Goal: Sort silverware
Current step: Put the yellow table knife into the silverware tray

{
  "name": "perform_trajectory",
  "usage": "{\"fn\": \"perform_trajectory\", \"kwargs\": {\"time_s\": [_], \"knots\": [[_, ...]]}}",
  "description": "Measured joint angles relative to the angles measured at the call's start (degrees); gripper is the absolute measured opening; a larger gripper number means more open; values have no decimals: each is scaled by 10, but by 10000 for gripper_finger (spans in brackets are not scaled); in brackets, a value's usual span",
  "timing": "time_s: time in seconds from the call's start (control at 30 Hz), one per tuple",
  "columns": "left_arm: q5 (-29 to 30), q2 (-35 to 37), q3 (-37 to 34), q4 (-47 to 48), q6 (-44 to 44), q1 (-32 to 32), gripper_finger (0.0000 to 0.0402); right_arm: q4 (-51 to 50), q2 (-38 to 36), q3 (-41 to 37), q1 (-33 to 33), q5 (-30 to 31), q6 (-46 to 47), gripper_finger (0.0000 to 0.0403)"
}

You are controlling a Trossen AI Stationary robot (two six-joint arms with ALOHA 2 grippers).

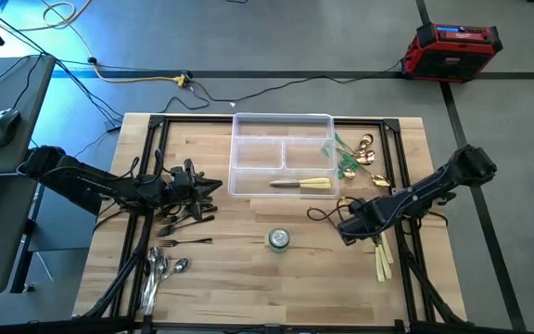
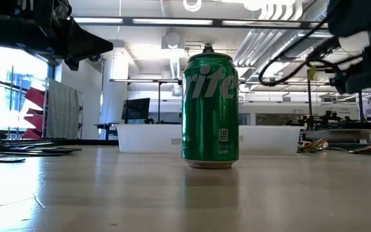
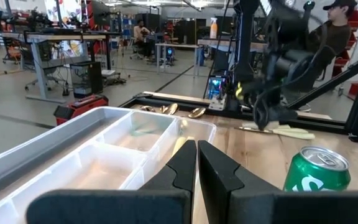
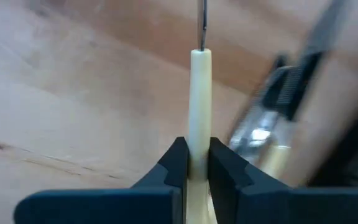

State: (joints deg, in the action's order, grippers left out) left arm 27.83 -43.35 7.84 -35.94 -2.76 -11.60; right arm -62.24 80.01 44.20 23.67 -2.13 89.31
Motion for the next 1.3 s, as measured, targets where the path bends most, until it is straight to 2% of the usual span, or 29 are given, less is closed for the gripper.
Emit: {"fn": "perform_trajectory", "kwargs": {"time_s": [0.1,0.17,0.27,0.37,0.43,0.53,0.67,0.8,0.97,1.3], "knots": [[0,0,0,1,-1,0,0,-100,-1,64,0,41,-7,21],[0,0,0,1,-1,0,0,-134,-1,102,-2,88,-43,21],[-1,0,0,1,-1,0,0,-136,-1,149,-25,153,-160,21],[0,0,0,0,-2,0,0,-110,-1,178,-69,189,-329,21],[0,0,0,-1,-2,0,0,-80,-1,189,-106,195,-461,21],[0,0,0,-1,-1,0,0,-26,4,191,-173,205,-612,21],[0,0,0,-1,-1,0,0,52,41,191,-251,195,-782,21],[0,-1,0,0,-1,0,0,118,96,191,-300,153,-917,21],[0,-6,0,4,-2,0,0,156,153,191,-326,134,-1007,21],[0,-23,0,7,-11,0,0,187,205,191,-346,126,-1063,30]]}}
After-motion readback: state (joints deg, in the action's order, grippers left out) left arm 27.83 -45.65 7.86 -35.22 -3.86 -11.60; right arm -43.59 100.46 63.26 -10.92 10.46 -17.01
